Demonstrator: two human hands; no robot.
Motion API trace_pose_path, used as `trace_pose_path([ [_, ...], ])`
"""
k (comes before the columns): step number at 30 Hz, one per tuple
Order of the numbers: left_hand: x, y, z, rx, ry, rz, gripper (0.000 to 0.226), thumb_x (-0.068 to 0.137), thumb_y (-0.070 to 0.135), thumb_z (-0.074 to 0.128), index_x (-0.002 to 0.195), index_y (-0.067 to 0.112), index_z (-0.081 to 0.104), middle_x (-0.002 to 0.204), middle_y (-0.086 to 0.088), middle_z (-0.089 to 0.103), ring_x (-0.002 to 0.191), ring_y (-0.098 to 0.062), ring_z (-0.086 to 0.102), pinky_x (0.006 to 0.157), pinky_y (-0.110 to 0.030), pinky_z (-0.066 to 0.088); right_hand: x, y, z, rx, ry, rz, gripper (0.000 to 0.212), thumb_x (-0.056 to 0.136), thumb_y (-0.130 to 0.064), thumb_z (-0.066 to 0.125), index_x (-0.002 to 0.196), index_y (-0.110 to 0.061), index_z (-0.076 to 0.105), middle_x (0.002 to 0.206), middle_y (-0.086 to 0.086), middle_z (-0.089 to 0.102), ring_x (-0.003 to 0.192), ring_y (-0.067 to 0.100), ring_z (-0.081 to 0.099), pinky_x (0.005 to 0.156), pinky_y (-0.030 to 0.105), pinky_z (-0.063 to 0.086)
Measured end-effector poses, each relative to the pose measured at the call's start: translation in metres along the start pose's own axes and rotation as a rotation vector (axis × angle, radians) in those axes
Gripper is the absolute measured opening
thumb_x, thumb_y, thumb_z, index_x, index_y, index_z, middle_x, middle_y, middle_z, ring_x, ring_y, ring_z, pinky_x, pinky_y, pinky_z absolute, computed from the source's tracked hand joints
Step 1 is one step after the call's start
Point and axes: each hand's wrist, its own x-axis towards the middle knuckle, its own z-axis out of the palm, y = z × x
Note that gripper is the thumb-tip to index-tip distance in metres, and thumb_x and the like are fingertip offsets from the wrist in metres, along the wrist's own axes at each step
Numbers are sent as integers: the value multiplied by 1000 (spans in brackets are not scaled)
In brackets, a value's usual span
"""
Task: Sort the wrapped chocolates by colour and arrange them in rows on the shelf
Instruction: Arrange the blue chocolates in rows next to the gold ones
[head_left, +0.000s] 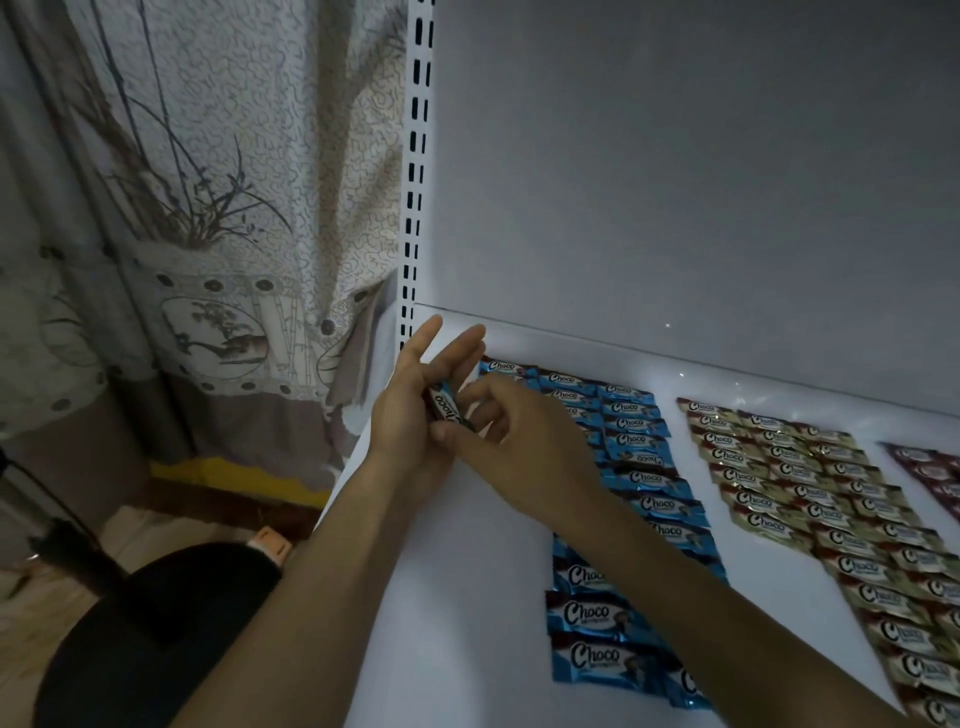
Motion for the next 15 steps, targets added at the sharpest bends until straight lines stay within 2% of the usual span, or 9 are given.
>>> trace_pose_path([
  [2, 1, 0, 0, -29, -12, 6, 46, 98, 4, 33, 136, 26, 47, 120, -5, 69, 112, -15, 61, 51, -25, 51, 0, 0, 4, -3, 23, -10, 28, 81, -46, 68, 102, -27, 63, 76, -18, 57, 67, 1, 56, 66, 24, 47],
  [4, 3, -1, -1, -50, -8, -1, 46, 97, 4, 34, 135, 25, 48, 121, -7, 68, 110, -17, 61, 51, -26, 51, 1, 2, 7, 75, 32, 24, 23, 82, -37, 71, 100, -26, 64, 73, -19, 56, 65, 1, 55, 67, 25, 48],
  [6, 6, -3, -3, -50, 3, -58, 37, 99, 13, 37, 131, 20, 54, 119, -9, 69, 117, -22, 59, 59, -31, 54, 2, 5, 7, 117, 63, 55, 18, 81, -30, 72, 96, -26, 63, 70, -16, 57, 63, 1, 55, 64, 22, 47],
  [8, 6, -5, -4, 48, -15, -141, 36, 99, 27, 41, 111, 12, 71, 110, -10, 71, 117, -26, 59, 78, -38, 53, 2, 8, 4, 166, 128, 88, 12, 83, -24, 70, 88, -28, 60, 67, -8, 63, 61, 6, 60, 60, 22, 49],
  [9, 5, -6, -3, 122, -53, -154, 39, 99, 30, 41, 100, 10, 75, 105, -11, 72, 109, -27, 60, 84, -38, 50, 2, 8, 1, 221, 161, 119, 13, 84, -22, 70, 85, -29, 59, 67, -4, 66, 60, 9, 63, 59, 24, 51],
  [11, 2, -7, -2, 263, -136, -126, 38, 97, 30, 44, 107, 4, 70, 108, -15, 70, 98, -28, 61, 82, -34, 49, 5, 7, -7, 422, 213, 215, 10, 86, -18, 69, 87, -22, 60, 70, 2, 70, 59, 11, 67, 55, 23, 52],
  [13, -2, -10, -1, 363, -201, -81, 31, 95, 23, 48, 112, 5, 66, 109, -15, 71, 98, -26, 67, 83, -30, 55, 9, 8, -16, 613, 242, 322, 11, 88, -15, 67, 95, -11, 60, 75, 4, 71, 57, 7, 66, 49, 15, 46],
  [15, -5, -12, 1, 476, -191, 3, 24, 97, 14, 49, 112, 7, 66, 103, -12, 73, 96, -23, 71, 87, -32, 57, 10, 7, -22, 647, 208, 379, 13, 90, -17, 65, 98, -10, 58, 80, 6, 71, 59, 9, 67, 45, 12, 43],
])
